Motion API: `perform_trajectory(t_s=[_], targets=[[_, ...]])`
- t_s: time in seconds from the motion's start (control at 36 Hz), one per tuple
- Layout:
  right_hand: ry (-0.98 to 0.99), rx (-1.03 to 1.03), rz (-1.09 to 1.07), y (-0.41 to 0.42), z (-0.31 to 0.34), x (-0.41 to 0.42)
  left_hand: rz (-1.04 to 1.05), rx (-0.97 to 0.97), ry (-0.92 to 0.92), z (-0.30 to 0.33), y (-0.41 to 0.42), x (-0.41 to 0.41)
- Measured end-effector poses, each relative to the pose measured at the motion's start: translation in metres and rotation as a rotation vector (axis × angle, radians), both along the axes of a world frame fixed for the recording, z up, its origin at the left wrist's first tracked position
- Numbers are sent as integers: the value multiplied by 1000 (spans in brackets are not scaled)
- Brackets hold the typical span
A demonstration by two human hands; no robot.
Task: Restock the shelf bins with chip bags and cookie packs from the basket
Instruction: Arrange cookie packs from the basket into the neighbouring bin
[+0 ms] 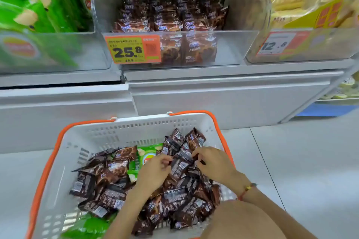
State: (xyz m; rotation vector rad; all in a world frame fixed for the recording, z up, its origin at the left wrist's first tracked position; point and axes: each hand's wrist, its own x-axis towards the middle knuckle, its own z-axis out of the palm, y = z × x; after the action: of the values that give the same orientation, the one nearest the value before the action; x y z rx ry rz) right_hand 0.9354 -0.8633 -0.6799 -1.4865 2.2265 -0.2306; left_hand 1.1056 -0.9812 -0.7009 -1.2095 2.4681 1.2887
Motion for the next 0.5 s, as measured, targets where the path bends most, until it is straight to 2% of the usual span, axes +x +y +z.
perform_trajectory(t_s=[0.14,0.28,0.39,0.5], targets=[[27,164,172,-5,-52,22,-128,-80,-151,-46,21,9],[124,211,263,-17,-88,36,-178,-95,-254,-79,29,13],[172,269,293,-23,-101,39,-146,-120,-296,-93,30,10],[182,201,258,-25,-104,37,-75,-143,-307,-93,30,3]])
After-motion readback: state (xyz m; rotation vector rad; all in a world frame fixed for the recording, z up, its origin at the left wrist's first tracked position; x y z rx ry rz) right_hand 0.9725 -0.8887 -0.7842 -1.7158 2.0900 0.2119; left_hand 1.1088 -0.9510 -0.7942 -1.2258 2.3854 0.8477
